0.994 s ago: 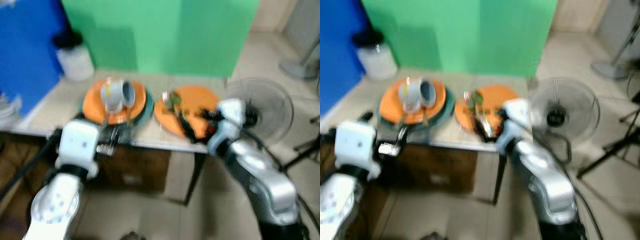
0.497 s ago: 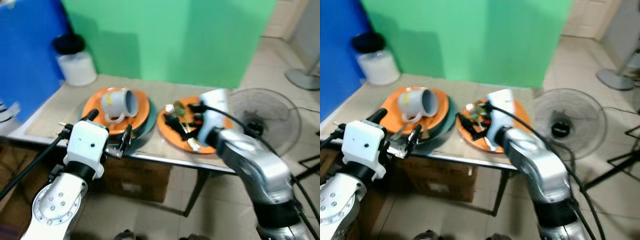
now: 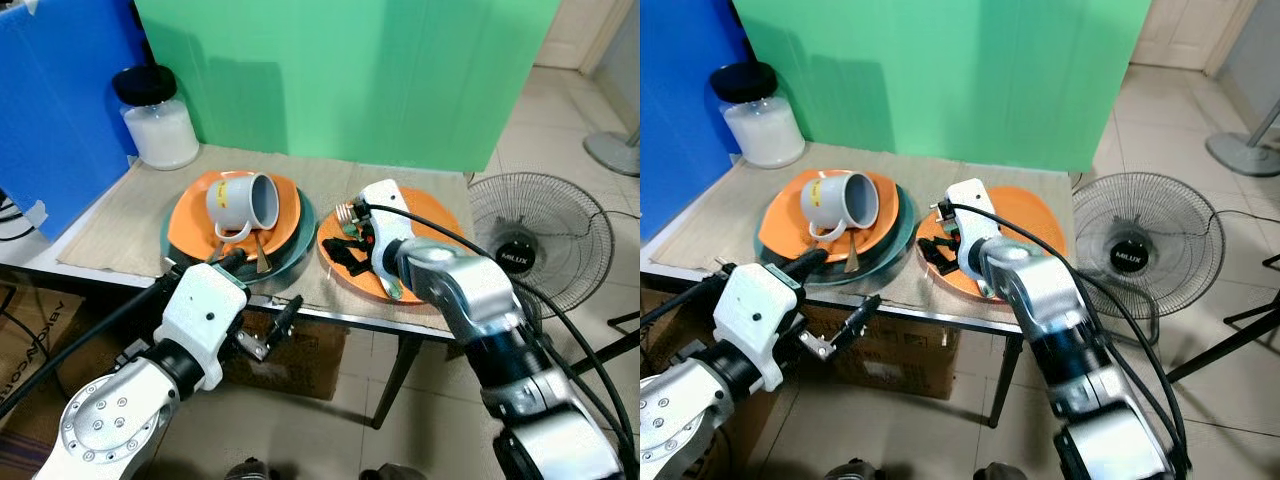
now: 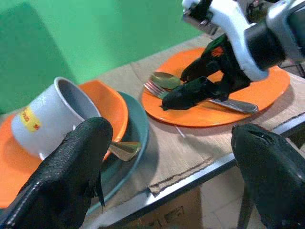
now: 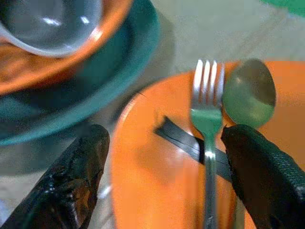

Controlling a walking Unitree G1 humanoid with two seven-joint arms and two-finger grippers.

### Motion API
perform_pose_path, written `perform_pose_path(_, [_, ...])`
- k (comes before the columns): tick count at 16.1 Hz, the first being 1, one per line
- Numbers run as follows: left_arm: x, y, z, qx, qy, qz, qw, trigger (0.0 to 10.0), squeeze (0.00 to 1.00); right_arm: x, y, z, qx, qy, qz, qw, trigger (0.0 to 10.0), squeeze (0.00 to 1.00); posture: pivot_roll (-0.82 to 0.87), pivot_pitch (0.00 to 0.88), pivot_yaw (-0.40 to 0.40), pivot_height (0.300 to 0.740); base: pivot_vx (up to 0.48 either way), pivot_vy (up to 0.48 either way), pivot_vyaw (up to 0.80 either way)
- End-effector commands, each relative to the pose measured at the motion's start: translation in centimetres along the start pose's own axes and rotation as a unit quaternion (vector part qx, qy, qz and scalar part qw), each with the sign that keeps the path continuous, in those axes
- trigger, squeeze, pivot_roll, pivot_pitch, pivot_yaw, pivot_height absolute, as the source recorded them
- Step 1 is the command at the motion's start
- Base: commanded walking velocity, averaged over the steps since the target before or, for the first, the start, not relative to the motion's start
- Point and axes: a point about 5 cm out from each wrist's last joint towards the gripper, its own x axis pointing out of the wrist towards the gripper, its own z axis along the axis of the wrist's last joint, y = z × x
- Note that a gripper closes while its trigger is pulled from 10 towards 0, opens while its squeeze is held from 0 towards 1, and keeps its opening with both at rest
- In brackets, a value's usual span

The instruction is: Setting the table

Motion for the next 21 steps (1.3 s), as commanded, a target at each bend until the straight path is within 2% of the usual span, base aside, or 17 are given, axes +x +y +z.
perform_pose_path(1, [-0.2,-0.2,0.1,0.001,0.002,-0.007,1.000,10.0,0.00,0.2,0.0,0.1,-0.002,0.002,-0.004,1.000,0.2,0.00,0.06,0.070,0.017,0.740,0.000,0.000,0.00])
perform_pose_path(8, [-0.4,-0.3,-0.1,-0.007,0.013,-0.012,1.000,10.0,0.00,1.0,-0.7,-0.3,0.000,0.033,-0.012,0.999,0.0,0.00,0.05,0.072,0.010,0.740,0.000,0.000,0.00])
perform_pose_path(11, [-0.4,-0.3,-0.1,-0.007,0.014,-0.014,1.000,10.0,0.00,1.2,-1.1,-0.4,0.000,0.041,-0.020,0.999,0.3,0.00,0.05,0.072,0.010,0.740,0.000,0.000,0.00])
perform_pose_path(12, [-0.4,-0.4,-0.1,-0.007,0.014,-0.015,1.000,10.0,0.00,1.3,-1.2,-0.6,0.000,0.047,-0.022,0.999,0.9,0.00,0.05,0.072,0.010,0.740,0.000,0.000,0.00])
perform_pose_path(13, [-0.4,-0.4,-0.1,-0.006,0.014,-0.016,1.000,10.0,0.00,1.3,-1.3,-0.7,0.001,0.048,-0.023,0.999,2.0,0.00,0.05,0.072,0.009,0.740,0.000,0.000,0.00])
perform_pose_path(14, [-0.4,-0.4,-0.1,-0.006,0.014,-0.016,1.000,10.0,0.00,1.3,-1.3,-0.6,0.002,0.047,-0.023,0.999,2.2,0.00,0.05,0.072,0.009,0.740,0.000,0.000,0.00])
perform_pose_path(15, [-0.4,-0.4,-0.1,-0.006,0.015,-0.017,1.000,10.0,0.00,1.3,-1.4,-0.5,0.005,0.045,-0.023,0.999,3.5,0.00,0.05,0.071,0.009,0.740,0.000,0.000,0.00])
perform_pose_path(16, [-0.4,-0.4,-0.1,-0.006,0.015,-0.017,1.000,10.0,0.00,1.2,-1.4,-0.4,0.004,0.045,-0.025,0.999,10.0,0.00,0.05,0.069,0.009,0.740,0.000,0.000,0.00])
perform_pose_path(18, [-0.4,-0.5,-0.1,-0.005,0.014,-0.019,1.000,10.0,0.00,1.1,-1.7,0.0,0.009,0.036,-0.031,0.999,10.0,0.00,0.05,0.069,0.009,0.740,0.000,0.000,0.00])
perform_pose_path(19, [-0.3,-0.5,-0.1,-0.005,0.014,-0.020,1.000,10.0,0.00,1.0,-1.7,0.1,0.014,0.033,-0.028,0.999,10.0,0.31,0.05,0.067,0.010,0.740,0.000,0.000,0.00])
perform_pose_path(20, [-0.3,-0.5,-0.1,-0.005,0.014,-0.021,1.000,10.0,0.00,1.0,-1.8,0.2,0.015,0.031,-0.025,0.999,10.0,1.00,0.05,0.066,0.009,0.740,0.000,0.000,0.00])
perform_pose_path(21, [-0.3,-0.5,-0.1,-0.005,0.014,-0.022,1.000,10.0,0.00,0.8,-1.8,0.3,0.016,0.029,-0.026,0.999,10.0,1.00,0.05,0.066,0.009,0.740,0.000,0.000,0.00])
